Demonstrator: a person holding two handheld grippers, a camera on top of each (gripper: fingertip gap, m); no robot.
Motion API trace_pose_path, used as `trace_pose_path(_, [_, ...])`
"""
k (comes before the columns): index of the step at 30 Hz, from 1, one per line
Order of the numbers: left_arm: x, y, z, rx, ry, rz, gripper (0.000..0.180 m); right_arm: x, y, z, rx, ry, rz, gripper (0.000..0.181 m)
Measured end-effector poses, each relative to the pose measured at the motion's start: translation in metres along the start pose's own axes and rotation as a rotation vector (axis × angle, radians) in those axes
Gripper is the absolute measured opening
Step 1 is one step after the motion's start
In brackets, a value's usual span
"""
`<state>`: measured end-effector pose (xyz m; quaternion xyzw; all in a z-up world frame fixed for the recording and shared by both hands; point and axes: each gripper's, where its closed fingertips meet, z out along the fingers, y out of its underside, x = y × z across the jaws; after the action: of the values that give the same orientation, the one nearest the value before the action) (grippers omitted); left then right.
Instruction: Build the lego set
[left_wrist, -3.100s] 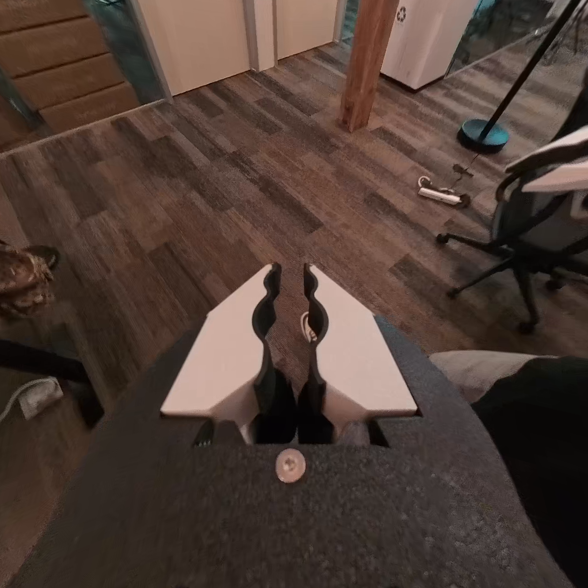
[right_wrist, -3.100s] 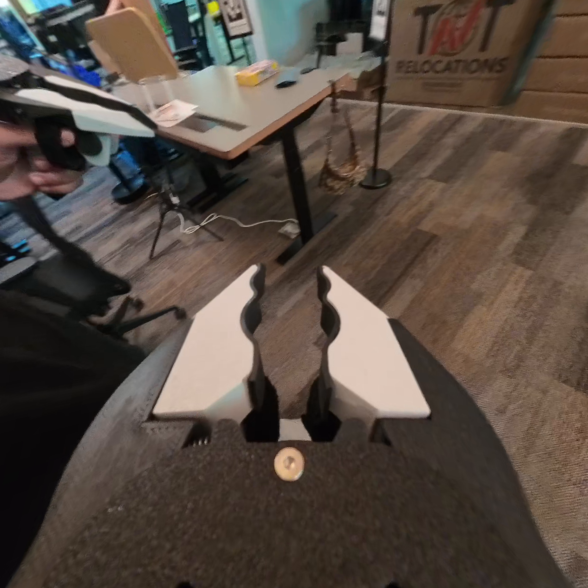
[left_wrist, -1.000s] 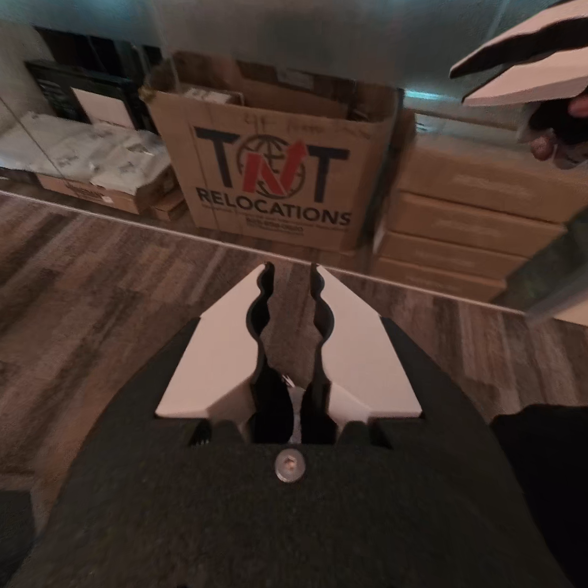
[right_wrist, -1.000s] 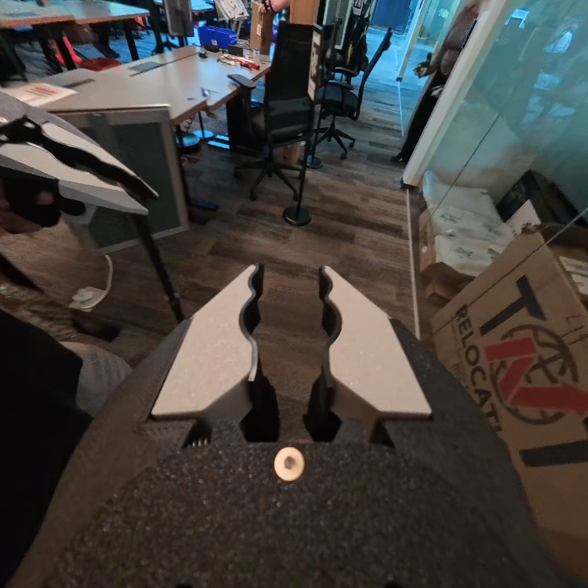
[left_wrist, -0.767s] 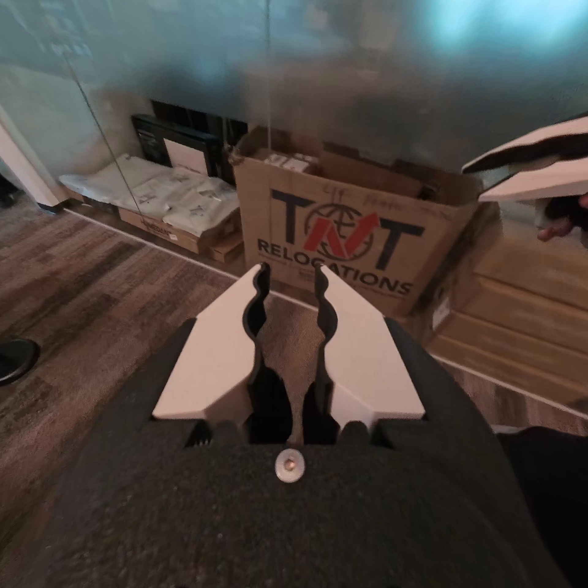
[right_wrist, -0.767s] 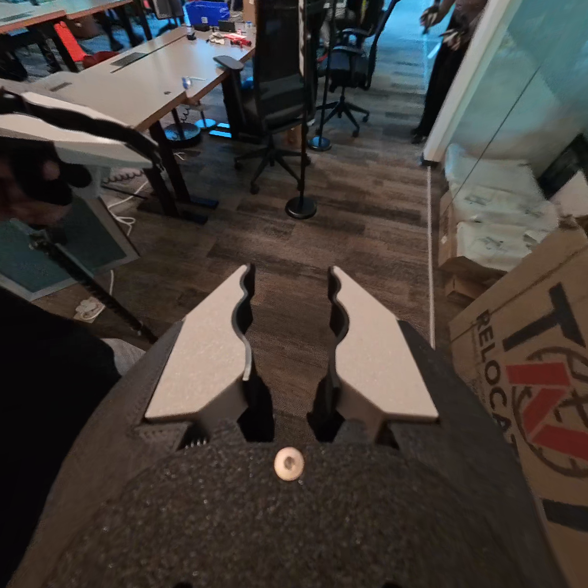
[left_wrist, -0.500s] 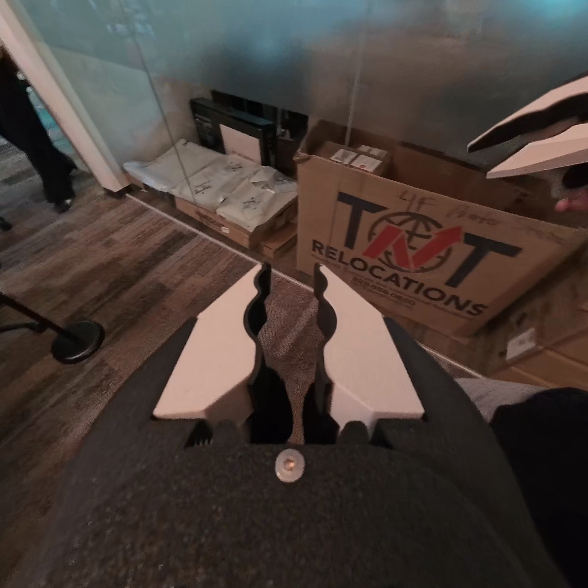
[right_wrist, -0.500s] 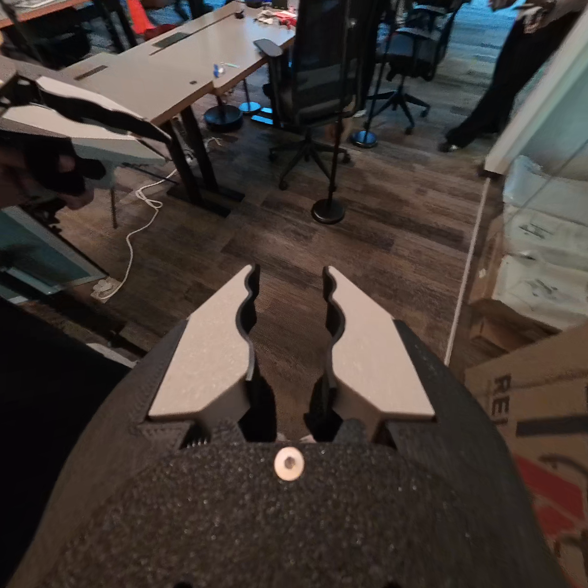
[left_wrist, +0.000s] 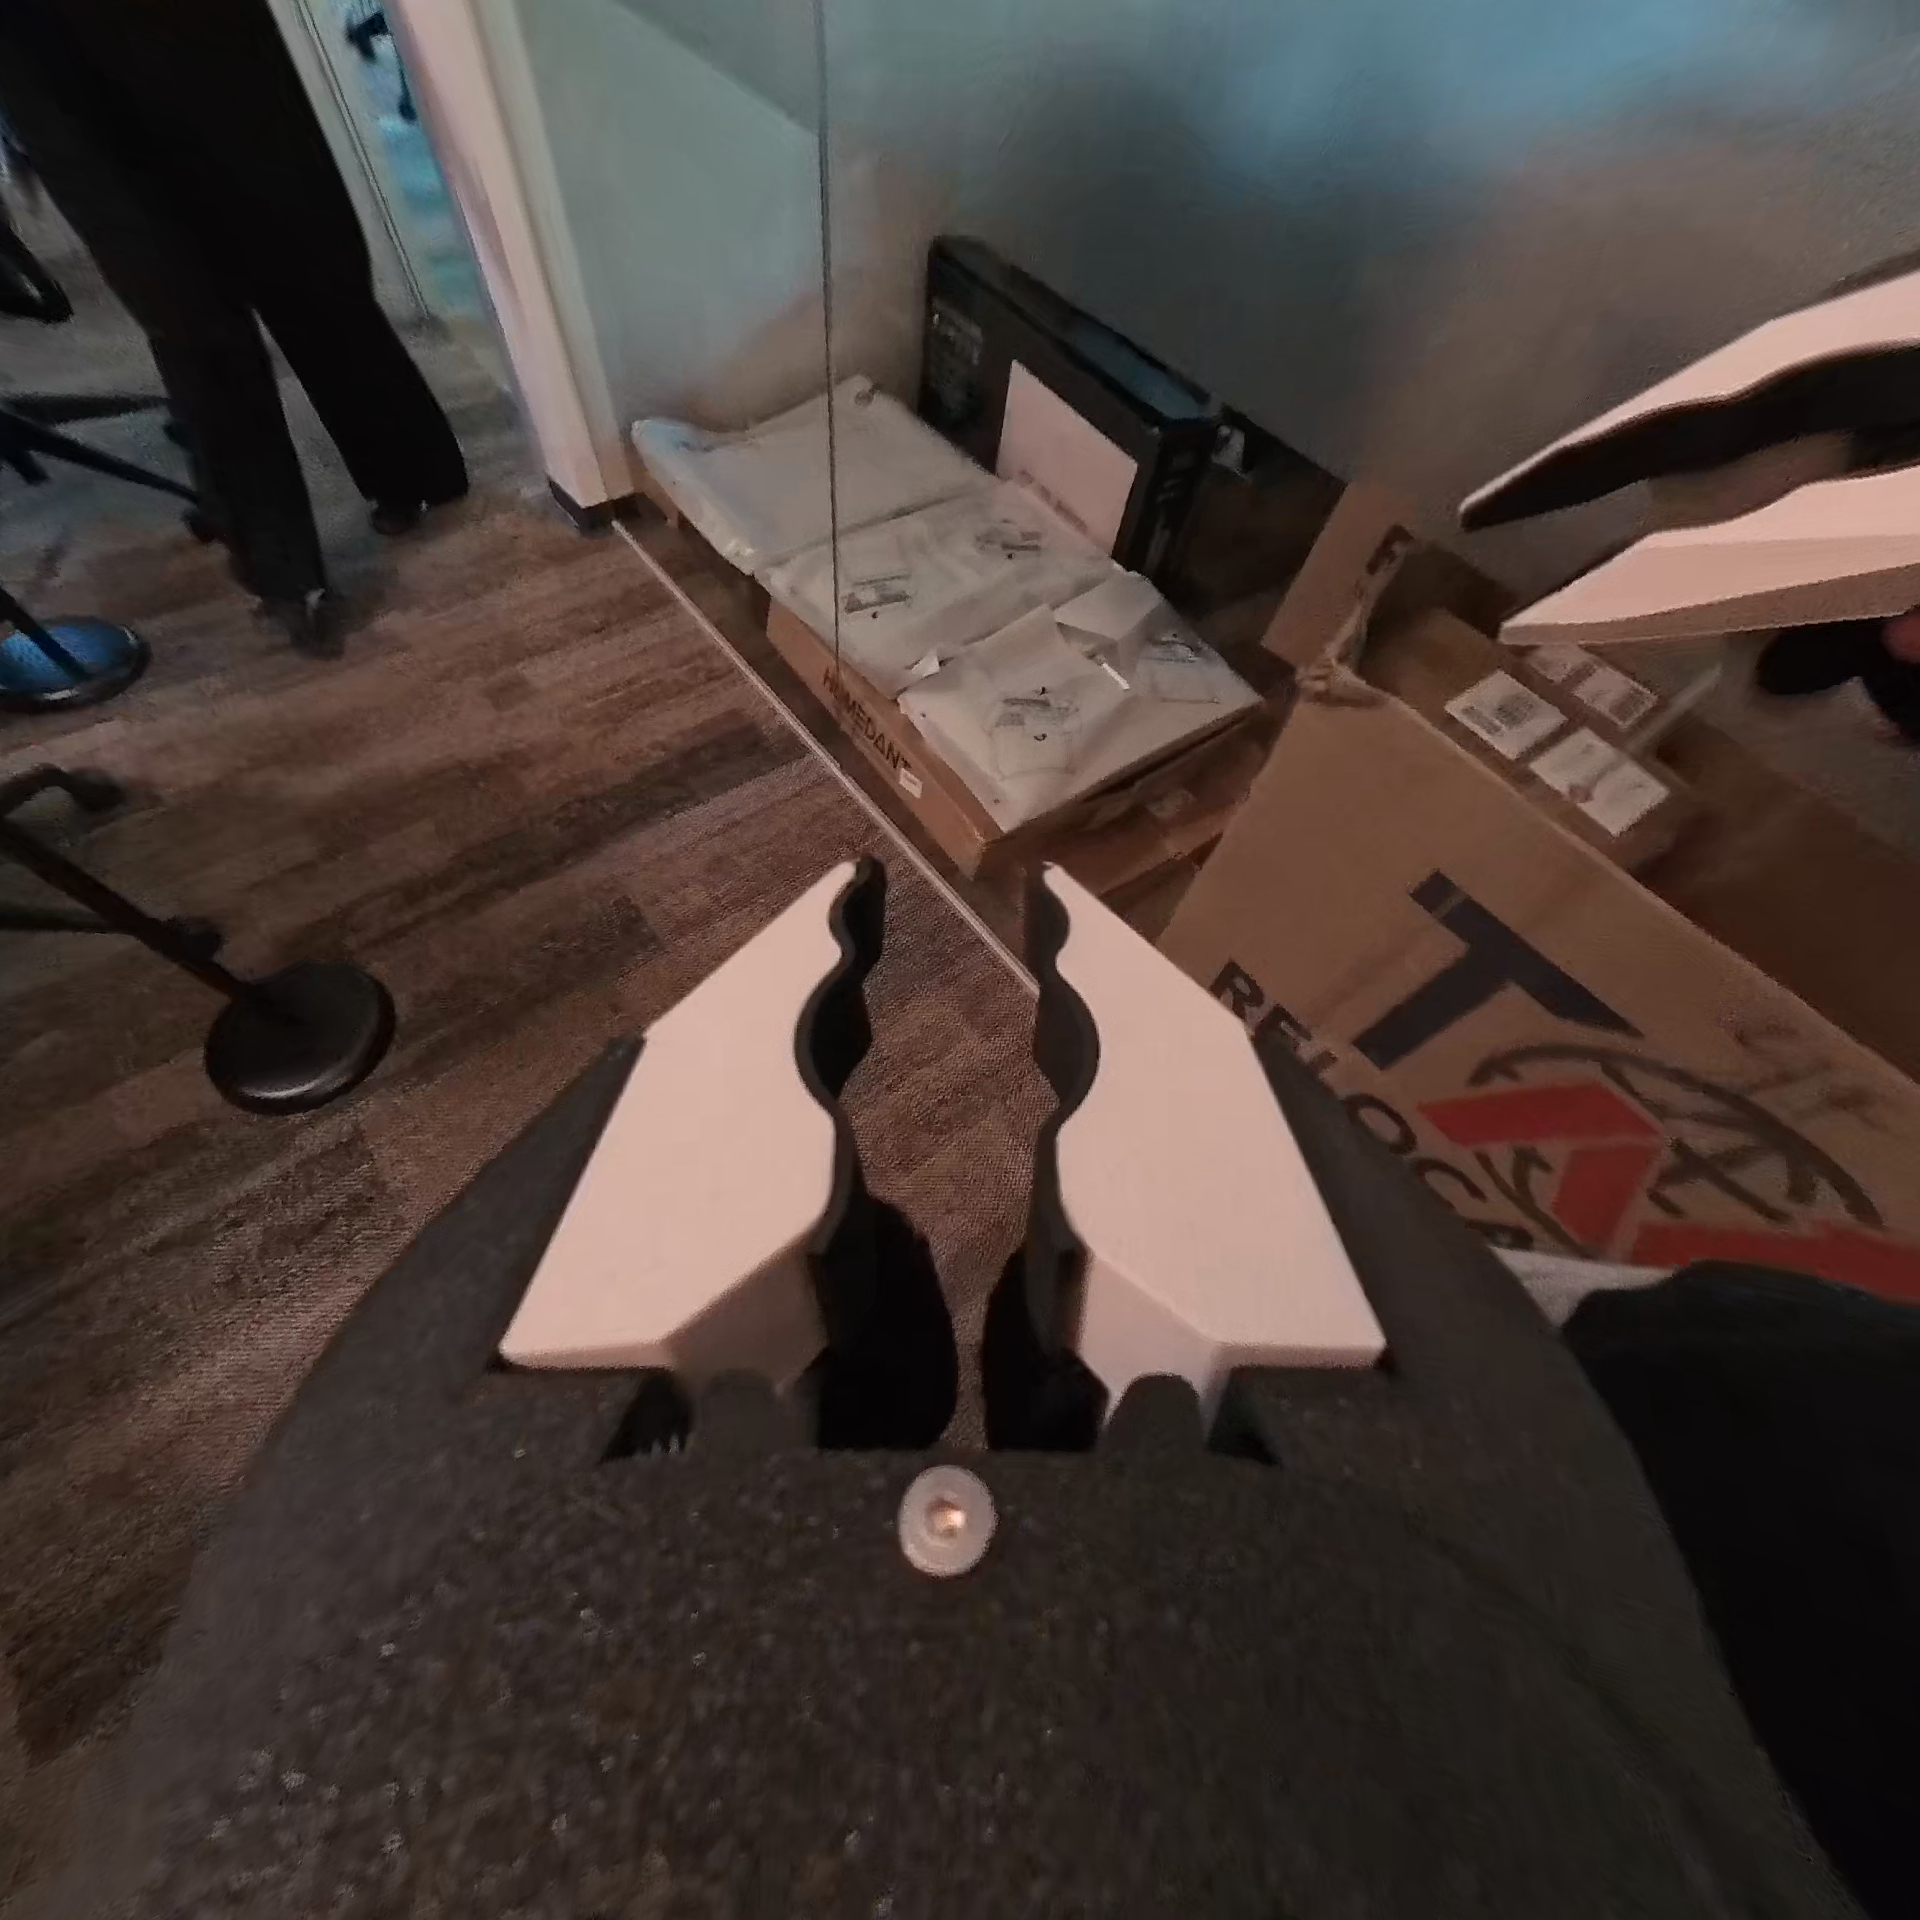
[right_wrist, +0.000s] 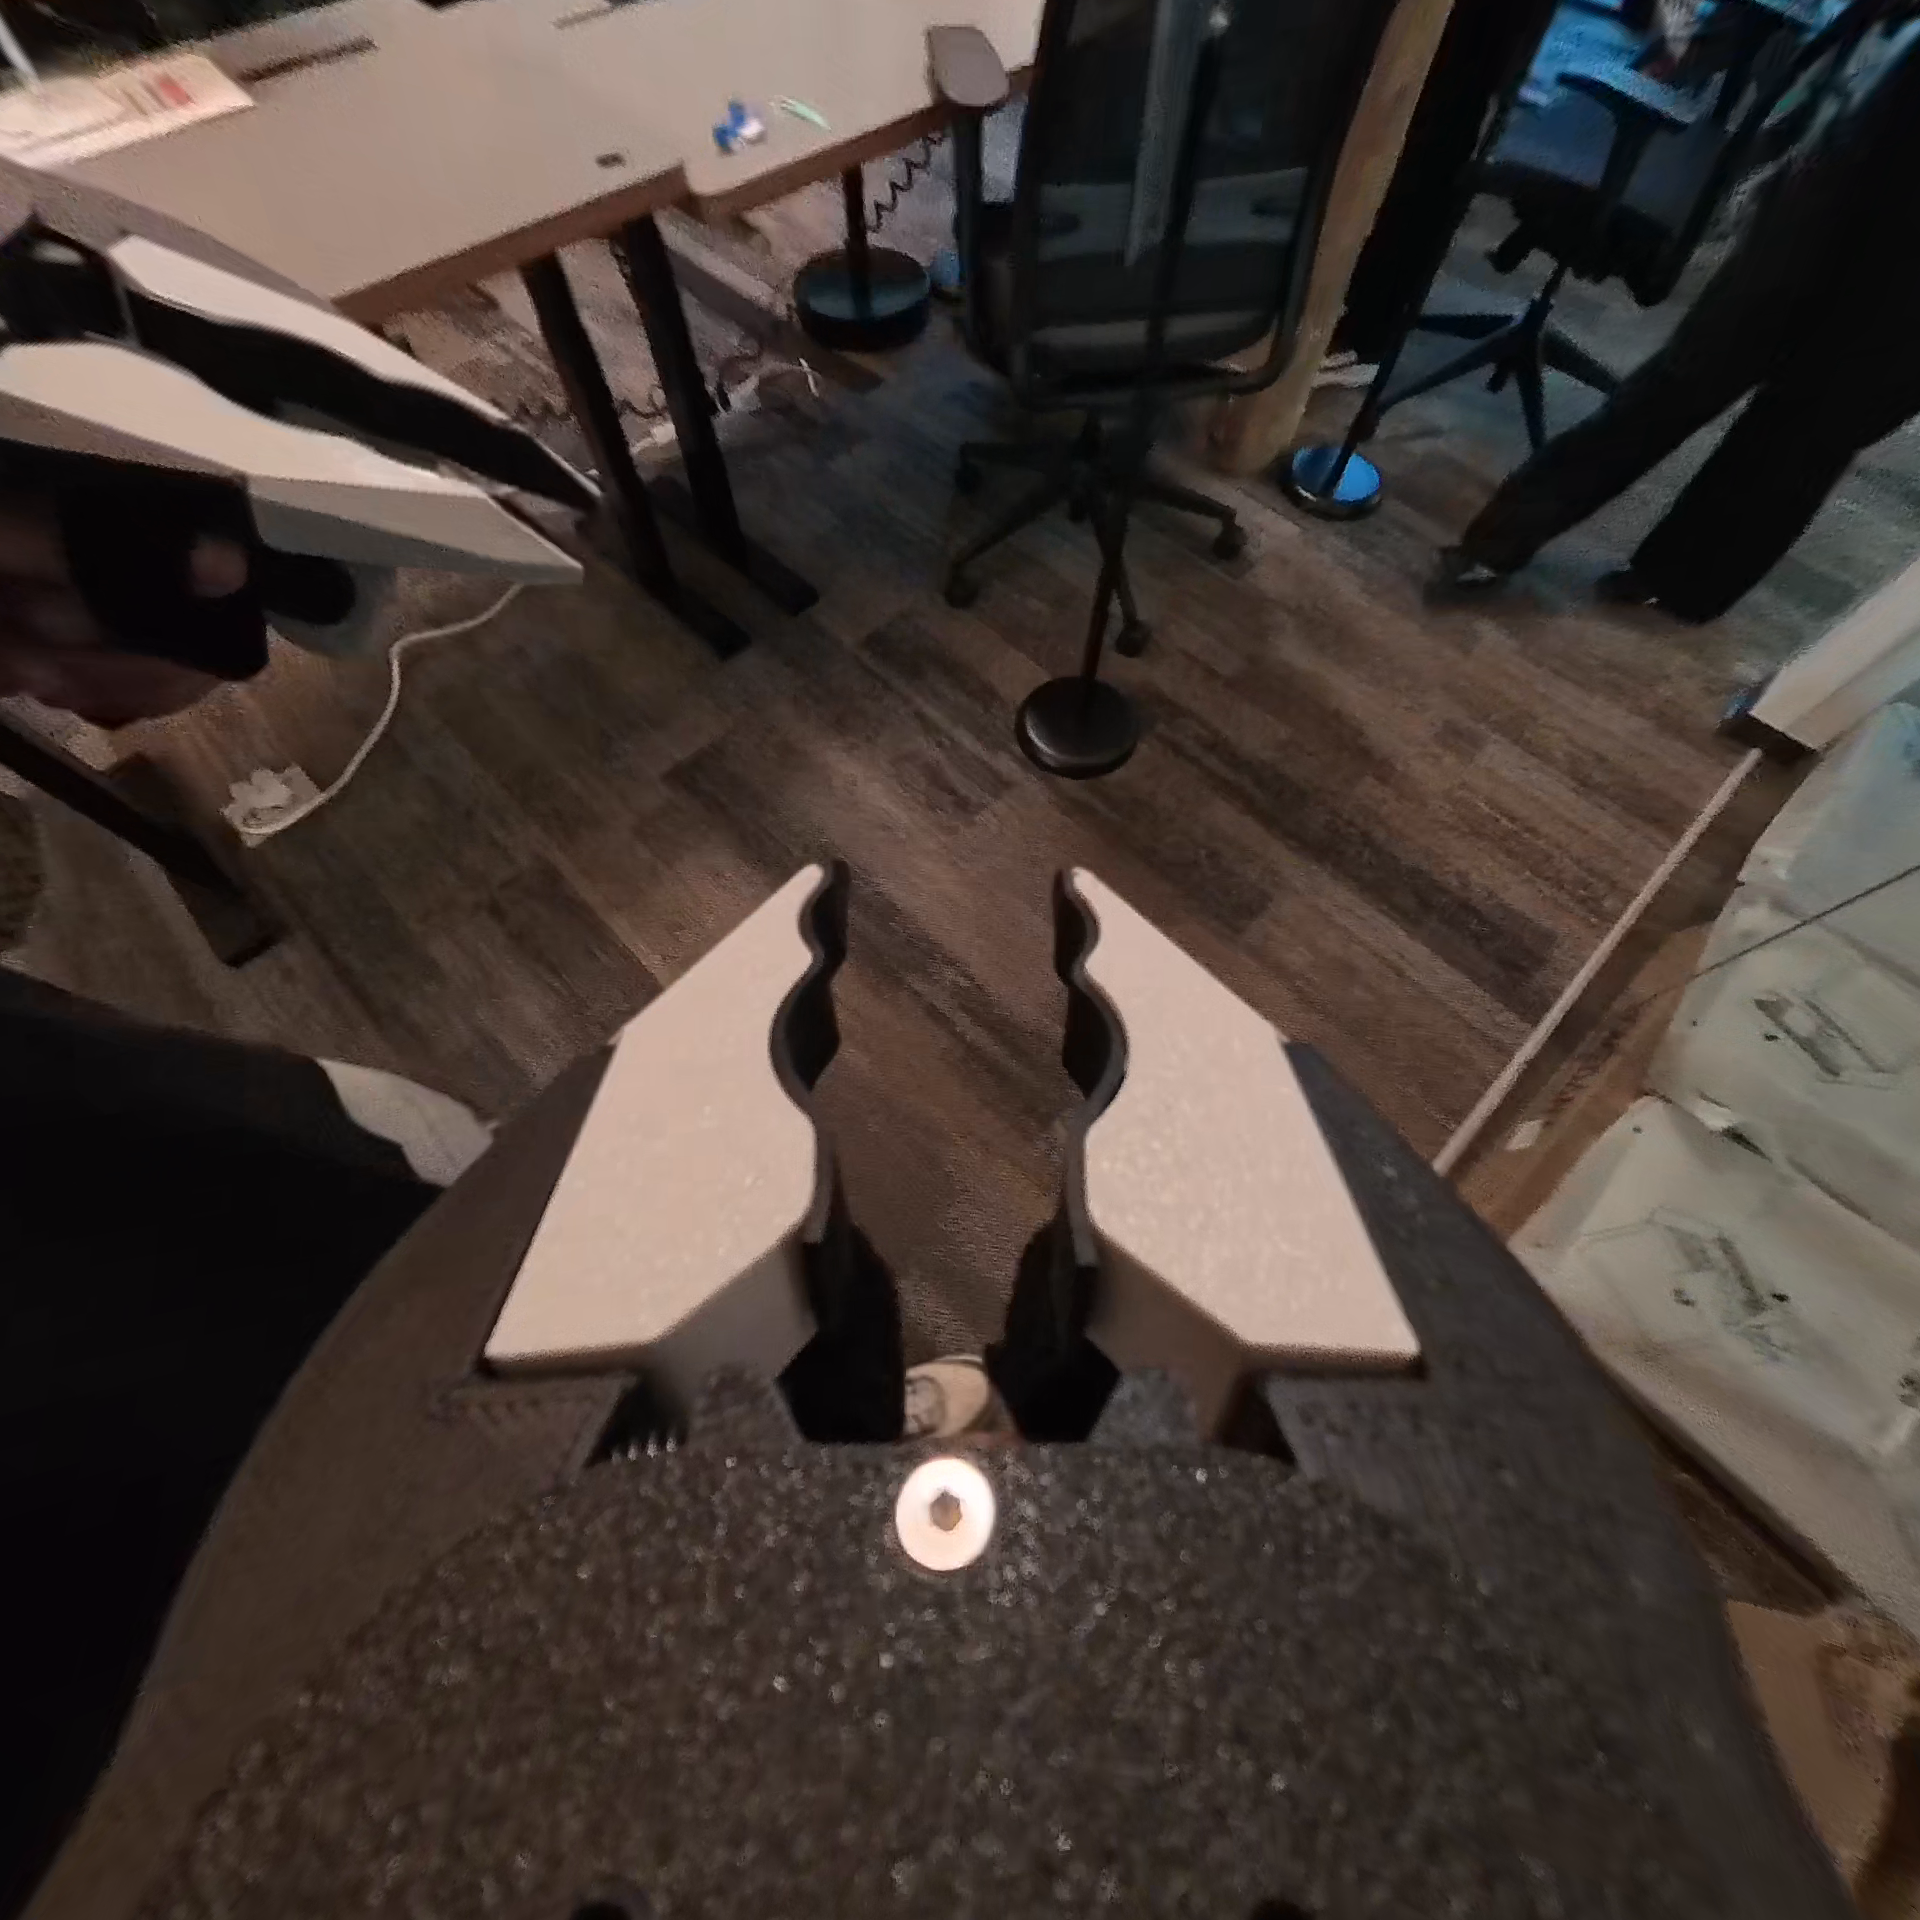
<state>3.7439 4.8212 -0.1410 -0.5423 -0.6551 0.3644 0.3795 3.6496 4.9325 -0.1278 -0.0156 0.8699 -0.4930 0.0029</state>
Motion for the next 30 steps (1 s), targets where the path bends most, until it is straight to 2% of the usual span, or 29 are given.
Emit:
trace_pose_path(1, [-0.001,-0.015,0.028,-0.015,-0.005,-0.017,0.024,0.030,-0.007,0.004,-0.005,0.002,-0.006,0.039])
trace_pose_path(7, [-0.007,-0.084,0.159,-0.094,-0.008,-0.031,0.024,0.224,-0.062,0.057,0.041,0.058,0.026,0.036])
trace_pose_path(12, [-0.034,-0.125,0.257,-0.155,-0.017,-0.091,0.022,0.399,-0.101,0.137,0.058,0.173,0.159,0.036])
trace_pose_path(16, [-0.073,-0.173,0.358,-0.126,-0.010,-0.128,0.022,0.521,-0.138,0.224,0.066,0.239,0.155,0.036])
trace_pose_path(21, [-0.122,-0.259,0.482,-0.098,0.050,0.003,0.023,0.680,-0.211,0.333,0.105,0.333,0.160,0.036])
trace_pose_path(30, [-0.227,-0.386,0.648,-0.137,0.072,0.038,0.022,0.932,-0.348,0.514,0.179,0.437,0.269,0.043])
